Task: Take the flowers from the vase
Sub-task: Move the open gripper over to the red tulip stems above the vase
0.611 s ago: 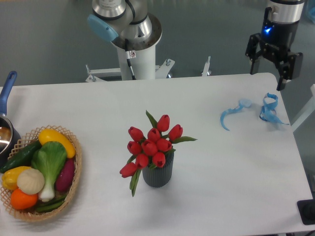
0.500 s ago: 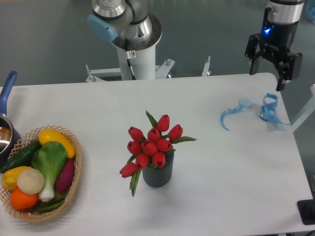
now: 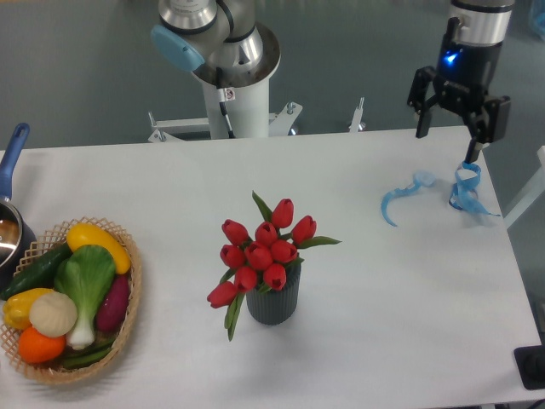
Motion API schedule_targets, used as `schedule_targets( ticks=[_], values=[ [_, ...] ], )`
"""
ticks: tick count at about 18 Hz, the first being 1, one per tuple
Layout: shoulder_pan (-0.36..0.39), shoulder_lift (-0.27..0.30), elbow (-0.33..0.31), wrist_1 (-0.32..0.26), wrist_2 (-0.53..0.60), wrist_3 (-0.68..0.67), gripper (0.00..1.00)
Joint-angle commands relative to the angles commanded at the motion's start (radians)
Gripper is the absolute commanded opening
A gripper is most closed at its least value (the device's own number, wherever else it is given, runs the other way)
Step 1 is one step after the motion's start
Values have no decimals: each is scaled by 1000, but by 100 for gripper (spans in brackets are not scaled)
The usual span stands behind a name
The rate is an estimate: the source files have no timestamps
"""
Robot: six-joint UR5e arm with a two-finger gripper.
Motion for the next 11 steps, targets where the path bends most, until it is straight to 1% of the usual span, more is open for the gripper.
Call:
schedule_targets(
  ticks=[2, 3, 4, 8, 11],
  values=[
    [-5, 2, -9, 9, -77, -181, 100],
    [-6, 3, -9, 14, -95, -261, 100],
    [-9, 2, -9, 16, -108, -311, 100],
    [-54, -11, -28, 16, -131, -408, 100],
    [-103, -34, -46, 16, -132, -419, 100]
  ],
)
